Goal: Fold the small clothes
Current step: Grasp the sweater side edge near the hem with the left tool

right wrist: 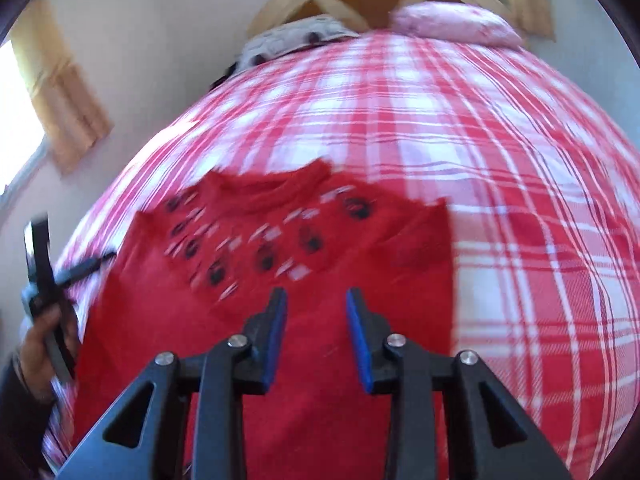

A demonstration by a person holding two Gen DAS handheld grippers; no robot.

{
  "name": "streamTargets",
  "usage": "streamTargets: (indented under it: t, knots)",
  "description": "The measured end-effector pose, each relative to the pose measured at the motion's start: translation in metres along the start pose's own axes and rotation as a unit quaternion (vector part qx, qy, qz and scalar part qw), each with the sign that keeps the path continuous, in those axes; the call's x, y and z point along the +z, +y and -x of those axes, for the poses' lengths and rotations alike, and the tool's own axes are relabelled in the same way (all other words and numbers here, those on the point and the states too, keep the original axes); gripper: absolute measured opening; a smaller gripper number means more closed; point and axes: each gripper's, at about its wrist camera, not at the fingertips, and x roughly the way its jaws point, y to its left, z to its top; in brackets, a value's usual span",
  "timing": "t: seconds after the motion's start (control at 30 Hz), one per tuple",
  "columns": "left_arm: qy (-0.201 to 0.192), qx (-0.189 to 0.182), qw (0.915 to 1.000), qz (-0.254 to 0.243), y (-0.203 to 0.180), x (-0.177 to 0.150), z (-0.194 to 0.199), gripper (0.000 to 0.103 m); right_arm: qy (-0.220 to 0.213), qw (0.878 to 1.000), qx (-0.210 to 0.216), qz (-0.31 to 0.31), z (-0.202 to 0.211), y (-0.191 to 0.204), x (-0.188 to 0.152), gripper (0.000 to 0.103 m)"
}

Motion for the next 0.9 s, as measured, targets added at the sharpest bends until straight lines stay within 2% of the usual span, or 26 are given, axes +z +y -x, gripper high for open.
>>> streamTargets:
  t: [0.03, 0.07, 0.17, 0.23, 0.27, 0.3, 0.33, 0.37, 0.4, 0.57, 0.67, 0.73, 0.8, 0.9]
  knots:
    - [-0.001, -0.012, 0.9999, -0.006, -0.002, -0.005, 0.011, 0.068, 0.0, 1.0, 0.002, 0.015, 0.003, 0.011, -0.006, 0.035]
    - [0.009, -0.048, 0.9988, -0.007, -0.004, -0.017, 0.028, 0.068, 0.001, 0.999, 0.004, 0.031, 0.006, 0.024, -0.013, 0.035]
    - [0.04, -0.118, 0.9922, -0.004, -0.013, -0.042, 0.053, 0.068, -0.002, 0.998, -0.002, 0.067, 0.011, 0.048, -0.032, 0.041]
    - [0.061, -0.138, 0.9885, -0.013, -0.025, -0.053, 0.054, 0.068, -0.004, 0.997, -0.004, 0.08, 0.015, 0.057, -0.044, 0.043]
    - [0.079, -0.142, 0.9865, -0.019, -0.032, -0.06, 0.046, 0.063, -0.005, 0.996, -0.008, 0.083, 0.016, 0.06, -0.048, 0.045]
    - [0.089, -0.135, 0.9867, -0.019, -0.036, -0.063, 0.04, 0.047, -0.006, 0.996, -0.011, 0.084, 0.017, 0.061, -0.051, 0.046]
    - [0.098, -0.133, 0.9861, -0.014, -0.038, -0.066, 0.034, 0.04, -0.008, 0.997, -0.014, 0.08, 0.02, 0.061, -0.054, 0.047]
    - [0.09, -0.139, 0.9862, -0.006, -0.038, -0.067, 0.033, 0.031, -0.012, 0.997, -0.016, 0.071, 0.022, 0.059, -0.055, 0.047]
    - [0.084, -0.142, 0.9863, -0.006, -0.04, -0.066, 0.035, 0.01, -0.014, 0.998, -0.017, 0.063, 0.024, 0.057, -0.055, 0.047]
    - [0.055, -0.147, 0.9875, 0.013, -0.031, -0.056, 0.052, 0.009, -0.019, 0.998, -0.035, 0.043, 0.033, 0.048, -0.064, 0.053]
    - [0.069, -0.148, 0.9865, 0.006, -0.028, -0.062, 0.049, 0.009, -0.014, 0.998, -0.05, 0.044, 0.03, 0.042, -0.068, 0.054]
    - [0.076, -0.136, 0.9878, 0.0, -0.031, -0.07, 0.041, 0.009, 0.006, 0.998, -0.058, 0.035, 0.019, 0.033, -0.069, 0.06]
    - [0.064, -0.129, 0.9895, 0.002, -0.031, -0.07, 0.042, 0.009, 0.029, 0.997, -0.069, 0.018, 0.008, 0.024, -0.071, 0.061]
    - [0.052, -0.128, 0.9903, 0.018, -0.025, -0.07, 0.05, 0.009, 0.019, 0.998, -0.056, 0.008, 0.019, 0.024, -0.071, 0.061]
